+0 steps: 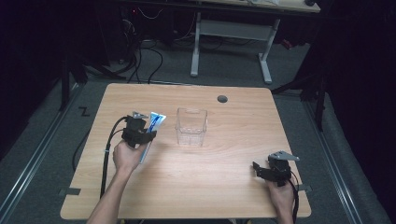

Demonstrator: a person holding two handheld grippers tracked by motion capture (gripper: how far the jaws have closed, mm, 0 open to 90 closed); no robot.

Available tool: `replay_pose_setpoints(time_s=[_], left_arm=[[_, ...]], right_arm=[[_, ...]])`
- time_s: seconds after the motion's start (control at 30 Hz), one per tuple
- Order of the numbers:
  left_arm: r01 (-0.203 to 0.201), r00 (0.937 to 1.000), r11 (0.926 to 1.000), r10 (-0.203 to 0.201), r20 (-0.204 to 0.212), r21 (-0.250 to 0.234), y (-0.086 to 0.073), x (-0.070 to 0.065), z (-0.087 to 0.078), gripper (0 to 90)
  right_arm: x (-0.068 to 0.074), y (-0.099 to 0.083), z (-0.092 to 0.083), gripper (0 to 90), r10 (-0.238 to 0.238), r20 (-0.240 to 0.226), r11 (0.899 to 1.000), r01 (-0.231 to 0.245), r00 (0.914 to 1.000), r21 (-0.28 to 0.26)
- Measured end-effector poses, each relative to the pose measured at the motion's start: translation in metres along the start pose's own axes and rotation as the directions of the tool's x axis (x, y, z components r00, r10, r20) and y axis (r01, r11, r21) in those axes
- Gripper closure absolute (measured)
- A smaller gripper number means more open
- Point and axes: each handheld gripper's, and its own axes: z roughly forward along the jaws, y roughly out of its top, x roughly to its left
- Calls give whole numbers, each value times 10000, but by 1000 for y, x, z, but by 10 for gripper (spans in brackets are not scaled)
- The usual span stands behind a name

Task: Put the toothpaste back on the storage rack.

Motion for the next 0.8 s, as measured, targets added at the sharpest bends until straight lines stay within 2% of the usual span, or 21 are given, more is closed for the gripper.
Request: replay_pose_setpoints(time_s=[0.47,0.8], left_arm=[[-257,9993,9987,269,266,-449,14,-12,-17,710],[-674,9967,9938,712,402,-881,27,-23,-36,723]], right_arm=[[0,0,0,265,-10,-6,10000,10,10000,-7],[0,0,0,266,4,2,10000,-4,10000,-2]])
